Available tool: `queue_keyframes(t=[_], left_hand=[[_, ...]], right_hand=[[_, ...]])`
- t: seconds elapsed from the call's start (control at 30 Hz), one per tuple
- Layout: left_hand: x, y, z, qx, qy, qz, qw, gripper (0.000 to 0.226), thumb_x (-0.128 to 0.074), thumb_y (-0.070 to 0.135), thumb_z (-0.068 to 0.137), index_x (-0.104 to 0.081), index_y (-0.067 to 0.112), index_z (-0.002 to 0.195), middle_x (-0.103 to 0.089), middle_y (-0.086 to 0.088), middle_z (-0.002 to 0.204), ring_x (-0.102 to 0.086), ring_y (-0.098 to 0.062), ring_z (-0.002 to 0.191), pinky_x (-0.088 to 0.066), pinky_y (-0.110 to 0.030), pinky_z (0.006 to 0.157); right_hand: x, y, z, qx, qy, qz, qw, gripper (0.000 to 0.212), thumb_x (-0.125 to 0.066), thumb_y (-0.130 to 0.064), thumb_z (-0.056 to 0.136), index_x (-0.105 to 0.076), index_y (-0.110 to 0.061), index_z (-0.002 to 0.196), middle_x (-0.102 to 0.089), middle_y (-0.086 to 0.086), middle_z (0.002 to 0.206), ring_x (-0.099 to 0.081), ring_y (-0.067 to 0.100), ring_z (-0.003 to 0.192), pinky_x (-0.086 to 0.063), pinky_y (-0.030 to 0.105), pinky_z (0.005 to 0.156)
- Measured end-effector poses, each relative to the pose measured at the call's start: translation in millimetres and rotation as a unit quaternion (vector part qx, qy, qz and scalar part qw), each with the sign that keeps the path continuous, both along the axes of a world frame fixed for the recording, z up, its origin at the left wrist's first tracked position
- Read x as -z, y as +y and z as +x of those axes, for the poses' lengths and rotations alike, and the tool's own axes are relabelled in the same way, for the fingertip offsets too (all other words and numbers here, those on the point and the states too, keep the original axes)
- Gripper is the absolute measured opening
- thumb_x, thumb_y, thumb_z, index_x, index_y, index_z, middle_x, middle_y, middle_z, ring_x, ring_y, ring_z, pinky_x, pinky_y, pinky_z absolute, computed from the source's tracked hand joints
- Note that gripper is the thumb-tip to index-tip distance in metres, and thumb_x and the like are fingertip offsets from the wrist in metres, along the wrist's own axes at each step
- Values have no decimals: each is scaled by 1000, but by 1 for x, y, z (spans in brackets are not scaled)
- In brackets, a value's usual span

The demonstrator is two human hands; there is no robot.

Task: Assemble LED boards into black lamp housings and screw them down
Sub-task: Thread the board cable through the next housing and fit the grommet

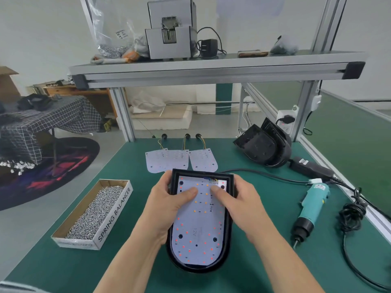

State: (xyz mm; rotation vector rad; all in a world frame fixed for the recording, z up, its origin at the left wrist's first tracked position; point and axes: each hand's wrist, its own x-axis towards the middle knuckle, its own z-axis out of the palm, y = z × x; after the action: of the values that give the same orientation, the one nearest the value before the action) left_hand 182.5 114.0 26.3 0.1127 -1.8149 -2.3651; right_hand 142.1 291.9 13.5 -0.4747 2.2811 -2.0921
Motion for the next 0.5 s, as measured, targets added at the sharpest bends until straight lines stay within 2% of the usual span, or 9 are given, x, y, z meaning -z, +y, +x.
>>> queue_keyframes(t=[0.07,0.17,0.2,0.27,0.33,0.37,0.4,0.43,0.5], left_hand=[[2,0,0,2,13,-13,1000,37,-81,9,72,-71,21,105,-75,-15,108,-75,-36,91,-61,-39,69],[3,-3,0,31,13,0,999,34,-81,10,75,-72,22,106,-75,-14,110,-75,-34,93,-61,-36,70],[3,-5,-1,39,6,6,999,33,-81,11,76,-72,22,106,-75,-15,110,-75,-34,94,-61,-36,71],[4,-9,-2,45,-4,10,999,33,-81,14,75,-73,21,106,-75,-15,112,-74,-35,96,-61,-37,72],[4,-14,-4,50,-14,30,998,40,-84,17,72,-73,16,110,-74,-17,114,-74,-35,98,-61,-39,73],[5,-17,-5,54,-22,52,997,44,-85,18,70,-72,12,111,-73,-19,114,-74,-34,97,-61,-39,73],[7,-20,-5,60,-27,80,995,46,-85,17,70,-72,8,112,-73,-21,114,-74,-34,95,-61,-40,73],[9,-22,-5,71,-31,108,991,46,-83,15,70,-71,5,114,-72,-24,114,-74,-34,94,-61,-42,74],[13,-23,-5,114,-27,151,982,47,-76,13,76,-67,-3,120,-67,-31,118,-72,-39,97,-60,-49,82]], right_hand=[[1,-3,2,11,0,-33,999,9,-71,-11,93,-69,-19,95,-76,-7,93,-70,13,88,-55,35,83],[-4,1,1,-29,39,-45,998,18,-68,-6,94,-68,-24,96,-74,-15,89,-67,3,83,-50,19,77],[-4,1,1,-42,52,-39,997,18,-68,-8,95,-67,-26,95,-73,-17,87,-66,1,81,-48,16,76],[-6,4,0,-85,36,-43,995,5,-64,-28,96,-69,-27,93,-69,-15,87,-61,6,80,-47,21,76],[0,10,-9,-111,-53,-106,987,34,-51,-47,95,-72,-22,102,-70,-4,98,-60,13,84,-51,31,73],[1,11,-12,-110,-90,-150,978,38,-50,-45,93,-72,-17,107,-70,1,105,-61,16,87,-52,32,69],[3,11,-15,-91,-96,-162,978,32,-51,-34,92,-70,-17,112,-69,3,114,-62,16,92,-54,32,67],[8,11,-18,-66,-71,-119,988,33,-52,-18,90,-66,-23,119,-66,1,124,-62,14,99,-55,34,69],[17,1,-16,-80,-10,23,996,70,-48,12,85,-53,-38,134,-50,-14,145,-55,5,122,-55,32,81]])
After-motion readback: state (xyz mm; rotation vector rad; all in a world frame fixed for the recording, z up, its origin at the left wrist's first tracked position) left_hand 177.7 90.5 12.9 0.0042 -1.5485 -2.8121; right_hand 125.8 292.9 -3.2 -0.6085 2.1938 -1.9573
